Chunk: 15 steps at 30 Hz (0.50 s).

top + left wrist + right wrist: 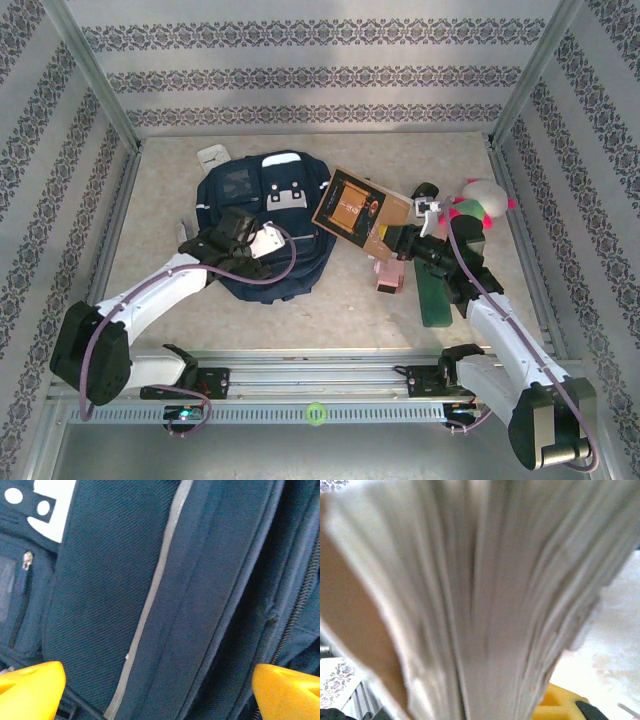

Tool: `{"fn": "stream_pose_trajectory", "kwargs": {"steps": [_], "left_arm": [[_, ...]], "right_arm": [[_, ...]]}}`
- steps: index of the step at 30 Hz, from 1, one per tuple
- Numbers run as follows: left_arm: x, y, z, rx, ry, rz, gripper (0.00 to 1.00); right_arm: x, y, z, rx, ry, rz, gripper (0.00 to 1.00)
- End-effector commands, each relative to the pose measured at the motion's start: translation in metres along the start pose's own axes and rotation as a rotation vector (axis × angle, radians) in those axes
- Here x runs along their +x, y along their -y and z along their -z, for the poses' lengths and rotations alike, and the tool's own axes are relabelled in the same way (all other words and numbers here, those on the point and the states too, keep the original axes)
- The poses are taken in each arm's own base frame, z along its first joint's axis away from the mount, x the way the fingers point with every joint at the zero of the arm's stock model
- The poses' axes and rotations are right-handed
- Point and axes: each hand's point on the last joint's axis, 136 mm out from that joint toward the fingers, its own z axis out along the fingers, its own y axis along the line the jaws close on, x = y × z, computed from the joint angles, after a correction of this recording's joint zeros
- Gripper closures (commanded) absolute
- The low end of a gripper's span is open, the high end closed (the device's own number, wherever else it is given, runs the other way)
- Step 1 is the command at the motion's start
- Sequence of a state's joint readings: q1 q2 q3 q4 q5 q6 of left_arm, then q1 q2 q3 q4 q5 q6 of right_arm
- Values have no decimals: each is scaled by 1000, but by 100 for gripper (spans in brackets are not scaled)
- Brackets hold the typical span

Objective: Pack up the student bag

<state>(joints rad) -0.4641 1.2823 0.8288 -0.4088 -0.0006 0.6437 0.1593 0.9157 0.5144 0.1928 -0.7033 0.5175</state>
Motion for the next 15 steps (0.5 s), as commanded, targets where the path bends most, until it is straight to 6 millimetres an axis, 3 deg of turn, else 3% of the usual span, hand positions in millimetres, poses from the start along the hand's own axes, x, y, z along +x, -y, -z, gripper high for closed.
{"fn": "stream_pose_trajectory", "kwargs": {"steps": [1, 4, 10, 13, 15], "left_arm": [[-26, 11, 17, 98, 121, -39, 3], [-36, 21, 16, 158, 180, -38, 3], [-34, 17, -15, 183, 88, -30, 8], [-37, 13, -27, 172, 77, -23, 16], [-41, 13, -29, 182, 79, -7, 29]], "right_arm": [[-17, -18, 7, -42, 59, 80, 100], [-14, -18, 6, -53, 45, 77, 100], [-11, -22, 4, -74, 31, 77, 100], [-11, -23, 6, -74, 35, 80, 100], [-10, -23, 8, -71, 39, 81, 100]]}}
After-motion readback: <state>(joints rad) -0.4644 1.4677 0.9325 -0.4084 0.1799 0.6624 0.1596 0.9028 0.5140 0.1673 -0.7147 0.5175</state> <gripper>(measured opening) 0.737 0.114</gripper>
